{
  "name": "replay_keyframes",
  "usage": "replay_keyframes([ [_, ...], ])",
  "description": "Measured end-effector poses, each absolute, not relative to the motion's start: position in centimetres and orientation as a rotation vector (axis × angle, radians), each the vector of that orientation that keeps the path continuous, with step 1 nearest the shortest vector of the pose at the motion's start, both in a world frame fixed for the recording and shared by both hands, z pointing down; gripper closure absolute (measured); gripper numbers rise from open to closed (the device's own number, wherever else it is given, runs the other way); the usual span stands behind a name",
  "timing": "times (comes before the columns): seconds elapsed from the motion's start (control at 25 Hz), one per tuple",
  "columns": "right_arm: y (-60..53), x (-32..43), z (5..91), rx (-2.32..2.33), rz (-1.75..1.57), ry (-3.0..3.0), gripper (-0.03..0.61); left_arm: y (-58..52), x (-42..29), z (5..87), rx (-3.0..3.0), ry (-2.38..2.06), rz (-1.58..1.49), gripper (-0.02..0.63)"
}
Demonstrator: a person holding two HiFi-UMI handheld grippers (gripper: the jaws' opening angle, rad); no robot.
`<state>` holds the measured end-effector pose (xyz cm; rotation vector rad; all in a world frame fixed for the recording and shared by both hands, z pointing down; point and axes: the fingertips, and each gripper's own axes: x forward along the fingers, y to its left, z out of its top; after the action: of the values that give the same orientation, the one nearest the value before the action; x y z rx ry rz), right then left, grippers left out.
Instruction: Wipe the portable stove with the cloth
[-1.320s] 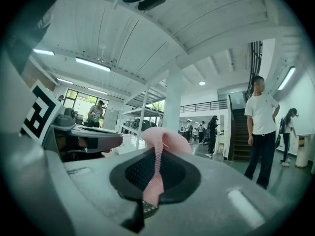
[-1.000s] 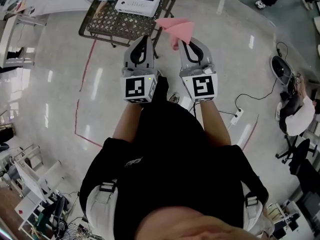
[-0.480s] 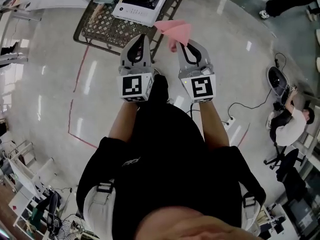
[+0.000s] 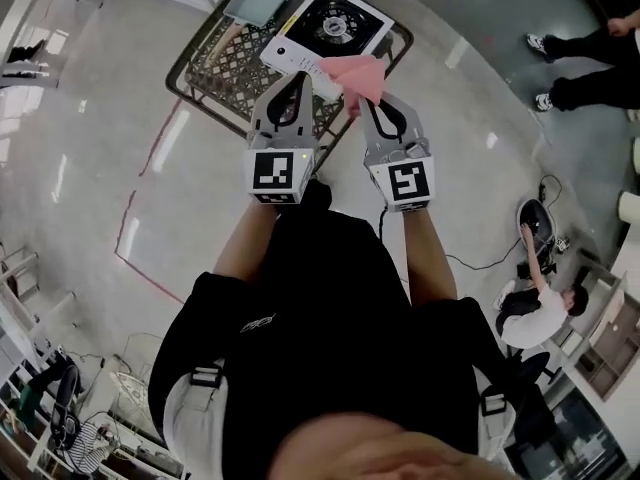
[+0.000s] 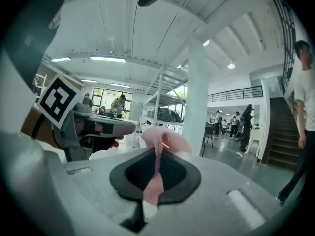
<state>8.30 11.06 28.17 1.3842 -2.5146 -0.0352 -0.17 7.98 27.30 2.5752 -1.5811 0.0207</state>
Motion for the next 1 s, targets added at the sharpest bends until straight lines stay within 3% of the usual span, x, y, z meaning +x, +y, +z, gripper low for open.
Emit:
replay_keyframes([
  [0.52,1.7,0.8,32.2,0.899,-0.070,-2.563,0.571,2.2,-8.5,31.2,2.250,-1.858,0.030,0.615],
  [1.0,-5.5,-1.1,39.7,0.374,-0.082,-2.590,0.571,-0.9,-10.2,38.7,1.774,-2.128,0.110,0.615],
])
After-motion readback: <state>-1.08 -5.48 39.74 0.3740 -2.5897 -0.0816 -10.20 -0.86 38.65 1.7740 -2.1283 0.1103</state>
